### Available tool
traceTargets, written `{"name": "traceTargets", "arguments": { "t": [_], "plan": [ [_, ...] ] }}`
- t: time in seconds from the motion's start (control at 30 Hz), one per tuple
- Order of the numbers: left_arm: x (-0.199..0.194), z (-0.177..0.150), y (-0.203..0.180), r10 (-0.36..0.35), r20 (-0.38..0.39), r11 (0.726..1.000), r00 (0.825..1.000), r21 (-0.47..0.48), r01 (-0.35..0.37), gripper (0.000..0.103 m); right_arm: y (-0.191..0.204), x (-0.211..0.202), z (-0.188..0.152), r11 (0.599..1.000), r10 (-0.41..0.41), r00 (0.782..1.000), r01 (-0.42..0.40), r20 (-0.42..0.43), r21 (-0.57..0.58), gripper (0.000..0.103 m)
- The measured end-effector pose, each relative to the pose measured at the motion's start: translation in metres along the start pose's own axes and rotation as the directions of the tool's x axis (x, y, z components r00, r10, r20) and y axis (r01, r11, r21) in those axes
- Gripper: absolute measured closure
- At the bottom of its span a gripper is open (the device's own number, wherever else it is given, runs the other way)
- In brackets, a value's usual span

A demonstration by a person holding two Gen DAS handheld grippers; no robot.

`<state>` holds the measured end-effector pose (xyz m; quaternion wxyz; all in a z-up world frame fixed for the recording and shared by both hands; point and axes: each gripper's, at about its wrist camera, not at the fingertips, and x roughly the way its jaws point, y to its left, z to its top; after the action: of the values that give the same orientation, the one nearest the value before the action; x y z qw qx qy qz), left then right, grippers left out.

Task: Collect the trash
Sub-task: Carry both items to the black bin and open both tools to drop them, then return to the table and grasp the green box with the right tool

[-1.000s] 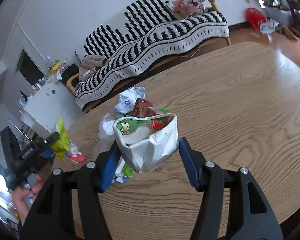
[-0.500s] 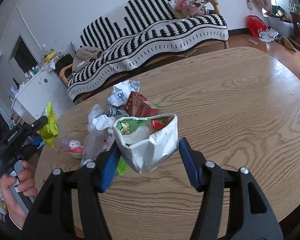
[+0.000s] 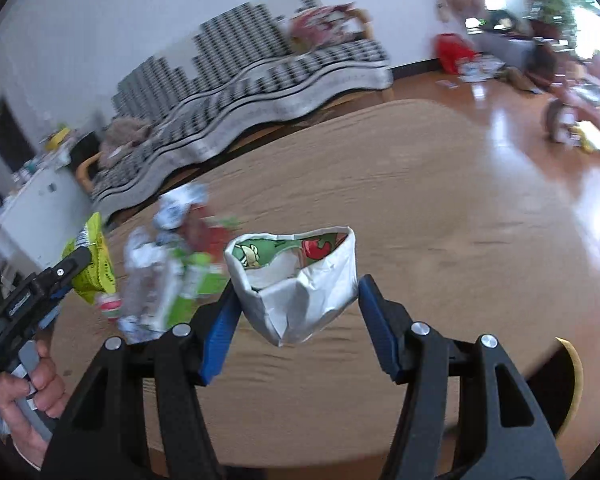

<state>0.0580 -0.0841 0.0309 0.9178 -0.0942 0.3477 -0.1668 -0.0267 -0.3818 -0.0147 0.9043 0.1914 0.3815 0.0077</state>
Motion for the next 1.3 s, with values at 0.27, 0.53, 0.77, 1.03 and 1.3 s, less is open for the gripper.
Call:
{"name": "traceTargets", "arguments": {
  "t": [0.27, 0.53, 0.77, 1.03, 1.3],
  "plan": [
    [0.042, -0.079, -0.189, -0.278, -0.259, 0.884, 0.925, 0.308, 0.352, 0.045, -0.146, -0.079, -0.058, 0.954, -0.269, 0.963, 0.271, -0.030, 0.129, 0.044],
    [0.085, -0.187, -0.307, -0.297, -0.528, 0.673, 0.795, 0.475, 0.567, 0.045, -0.242, -0.107, -0.117, 0.887, -0.336, 0.928, 0.370, -0.162, 0.277, 0.044],
    [0.116, -0.223, -0.327, -0.261, -0.602, 0.640, 0.755, 0.477, 0.602, 0.045, -0.285, -0.108, -0.139, 0.857, -0.309, 0.926, 0.370, -0.219, 0.359, 0.044],
    [0.135, -0.229, -0.332, -0.230, -0.616, 0.627, 0.754, 0.499, 0.599, 0.030, -0.298, -0.101, -0.142, 0.841, -0.292, 0.928, 0.365, -0.232, 0.400, 0.041],
    [0.121, -0.215, -0.330, -0.259, -0.561, 0.631, 0.786, 0.518, 0.578, 0.018, -0.289, -0.105, -0.133, 0.836, -0.309, 0.929, 0.368, -0.206, 0.406, 0.034]
  ]
}}
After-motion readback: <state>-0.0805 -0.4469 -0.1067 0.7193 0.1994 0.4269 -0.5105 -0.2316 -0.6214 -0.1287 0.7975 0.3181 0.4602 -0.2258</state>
